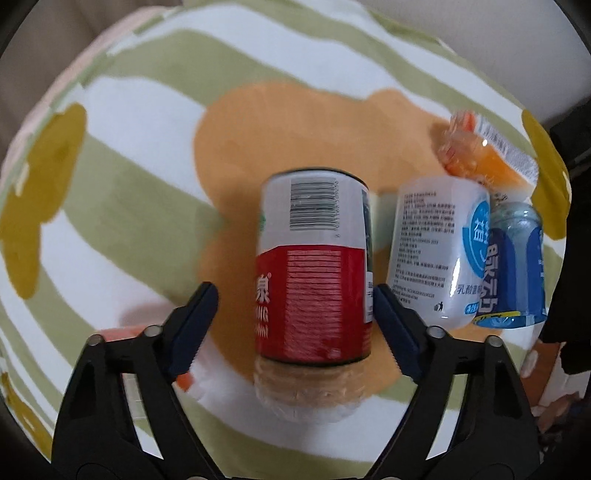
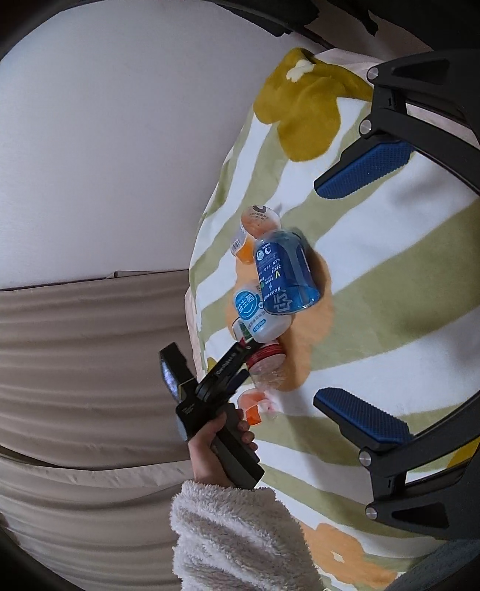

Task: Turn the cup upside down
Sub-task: 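Lower the left tool and grasp the red-labelled clear bottle, lifting it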

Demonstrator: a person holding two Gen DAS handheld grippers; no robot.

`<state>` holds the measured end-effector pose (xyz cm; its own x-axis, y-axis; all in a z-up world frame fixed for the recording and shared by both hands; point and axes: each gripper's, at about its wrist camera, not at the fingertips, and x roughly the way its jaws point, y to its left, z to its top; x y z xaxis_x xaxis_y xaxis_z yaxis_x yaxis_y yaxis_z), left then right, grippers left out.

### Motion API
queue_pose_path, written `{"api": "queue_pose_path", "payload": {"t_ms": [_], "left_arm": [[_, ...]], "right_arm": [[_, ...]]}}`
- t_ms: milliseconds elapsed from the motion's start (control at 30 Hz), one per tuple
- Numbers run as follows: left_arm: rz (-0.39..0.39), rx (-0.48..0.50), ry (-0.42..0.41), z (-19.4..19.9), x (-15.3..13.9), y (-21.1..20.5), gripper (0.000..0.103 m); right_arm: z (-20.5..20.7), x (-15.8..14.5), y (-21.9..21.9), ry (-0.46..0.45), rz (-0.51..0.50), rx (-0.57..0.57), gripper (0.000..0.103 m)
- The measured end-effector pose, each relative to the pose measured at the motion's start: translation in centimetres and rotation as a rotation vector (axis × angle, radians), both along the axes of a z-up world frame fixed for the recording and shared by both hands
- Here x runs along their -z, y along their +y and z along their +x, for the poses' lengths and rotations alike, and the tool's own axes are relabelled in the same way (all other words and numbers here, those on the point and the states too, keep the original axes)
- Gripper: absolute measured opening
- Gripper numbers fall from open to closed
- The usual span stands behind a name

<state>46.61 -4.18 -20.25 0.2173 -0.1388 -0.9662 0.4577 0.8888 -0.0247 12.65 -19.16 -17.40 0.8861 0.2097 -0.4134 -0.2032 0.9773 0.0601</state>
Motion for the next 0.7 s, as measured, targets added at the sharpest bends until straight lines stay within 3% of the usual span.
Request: {"api": "queue_pose_path", "payload": {"t_ms": [67,200,367,533,700], "left_arm": [[0.001,0.007,0.018,0.0,0.5,-0.3,0.061],[0.015,0.014,0.001,-0.4,0.3,-0.8,0.06],[0.012,0.017,-0.055,-3.1,-2.9,-0.6,0.06],[0.016,0.106,-0.108,-10.0,-7.2,0.2,0.06],[0.058,0.216,-0.08,-17.8,-7.5,-0.5,0.06]], "right_arm": [[0.0,0.1,-0.1,0.0,0.0,0.003,0.102],[0.0,0.0,-0.3,0.003,0.01,0.007,0.102],[-0.5,-0.9,-0.4,-0.02,0.017,0.003,0.102],[-1.9,-2.5,-0.2,-0.053,0.02,-0.012,0.102],[-3.6,-3.8,-0.3,-0.076,0.02,-0.018,0.102]]}}
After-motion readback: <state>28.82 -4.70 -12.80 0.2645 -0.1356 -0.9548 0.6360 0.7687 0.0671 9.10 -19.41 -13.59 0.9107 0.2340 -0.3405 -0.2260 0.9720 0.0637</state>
